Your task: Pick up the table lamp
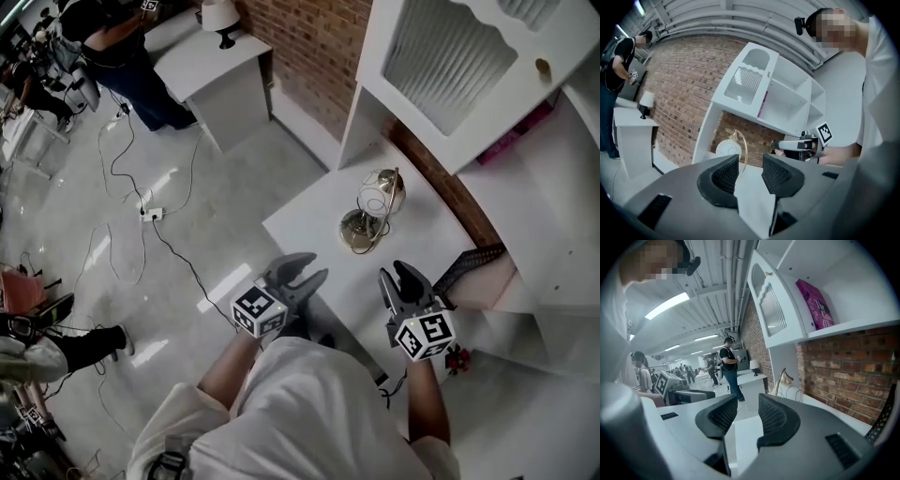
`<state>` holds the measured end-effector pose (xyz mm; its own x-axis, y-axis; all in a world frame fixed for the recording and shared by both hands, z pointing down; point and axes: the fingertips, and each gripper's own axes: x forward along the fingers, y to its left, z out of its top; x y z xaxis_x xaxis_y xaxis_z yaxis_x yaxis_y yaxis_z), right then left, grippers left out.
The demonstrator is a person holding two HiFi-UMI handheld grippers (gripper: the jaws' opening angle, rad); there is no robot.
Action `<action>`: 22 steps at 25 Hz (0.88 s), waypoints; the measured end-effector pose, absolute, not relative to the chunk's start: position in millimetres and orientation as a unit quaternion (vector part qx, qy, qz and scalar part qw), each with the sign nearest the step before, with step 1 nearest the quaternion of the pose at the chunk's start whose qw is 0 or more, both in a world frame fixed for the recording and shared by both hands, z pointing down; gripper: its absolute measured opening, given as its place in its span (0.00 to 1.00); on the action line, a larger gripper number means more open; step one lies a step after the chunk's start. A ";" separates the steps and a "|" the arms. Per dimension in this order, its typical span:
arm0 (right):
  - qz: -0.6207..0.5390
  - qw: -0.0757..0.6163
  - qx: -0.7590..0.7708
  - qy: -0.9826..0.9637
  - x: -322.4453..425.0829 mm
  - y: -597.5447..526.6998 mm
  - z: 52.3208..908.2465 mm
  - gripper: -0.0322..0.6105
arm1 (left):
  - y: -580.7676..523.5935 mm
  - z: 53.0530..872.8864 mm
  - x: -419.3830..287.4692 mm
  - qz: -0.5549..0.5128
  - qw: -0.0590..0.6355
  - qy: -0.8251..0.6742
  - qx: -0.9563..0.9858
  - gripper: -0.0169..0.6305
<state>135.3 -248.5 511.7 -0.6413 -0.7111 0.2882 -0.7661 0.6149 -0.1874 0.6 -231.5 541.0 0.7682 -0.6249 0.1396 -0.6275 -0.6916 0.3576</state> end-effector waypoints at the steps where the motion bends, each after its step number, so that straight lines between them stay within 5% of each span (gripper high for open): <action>1: 0.149 0.095 0.417 -0.891 132.9 -254.3 513.5 0.29 | -238.2 543.7 -1.4 0.006 0.197 -0.334 0.922 0.30; 22: 0.192 0.139 0.475 -0.847 118.2 -349.0 558.6 0.33 | -320.1 624.1 8.6 0.027 0.245 -0.255 0.935 0.30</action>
<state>118.2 -349.0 558.6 -0.5099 -0.7515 0.4187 -0.8585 0.4751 -0.1930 8.6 -320.1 624.1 0.8686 -0.4634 0.1757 -0.4899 -0.7495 0.4452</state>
